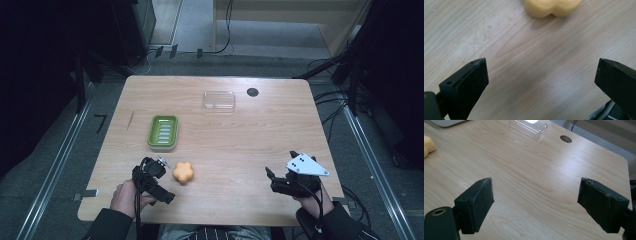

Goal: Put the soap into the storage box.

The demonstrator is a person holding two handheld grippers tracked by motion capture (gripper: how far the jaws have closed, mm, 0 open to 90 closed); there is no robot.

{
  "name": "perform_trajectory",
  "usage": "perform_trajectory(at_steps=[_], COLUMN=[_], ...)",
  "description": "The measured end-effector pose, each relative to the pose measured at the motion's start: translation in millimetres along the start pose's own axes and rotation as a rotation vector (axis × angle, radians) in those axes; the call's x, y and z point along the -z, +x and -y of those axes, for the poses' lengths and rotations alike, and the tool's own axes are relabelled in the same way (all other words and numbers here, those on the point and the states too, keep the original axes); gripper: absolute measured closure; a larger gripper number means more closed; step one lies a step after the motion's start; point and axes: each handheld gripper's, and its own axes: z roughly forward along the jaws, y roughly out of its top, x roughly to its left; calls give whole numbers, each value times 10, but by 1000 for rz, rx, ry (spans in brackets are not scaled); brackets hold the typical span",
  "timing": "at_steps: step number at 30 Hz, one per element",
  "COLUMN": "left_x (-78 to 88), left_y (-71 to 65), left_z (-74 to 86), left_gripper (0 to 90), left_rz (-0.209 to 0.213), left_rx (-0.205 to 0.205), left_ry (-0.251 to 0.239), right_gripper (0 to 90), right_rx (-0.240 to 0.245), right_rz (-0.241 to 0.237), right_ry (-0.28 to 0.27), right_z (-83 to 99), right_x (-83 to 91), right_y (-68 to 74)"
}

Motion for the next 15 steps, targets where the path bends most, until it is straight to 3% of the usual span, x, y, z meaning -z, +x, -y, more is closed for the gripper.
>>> perform_trajectory(at_steps=[15], left_x=[-88], left_y=[-34], left_z=[-235], left_gripper=[0], left_rz=[-4], left_rx=[-12], left_ry=[7], right_gripper=[137], right_rx=[8], right_rz=[3], right_ry=[4], right_z=[4], right_x=[7], right_y=[3])
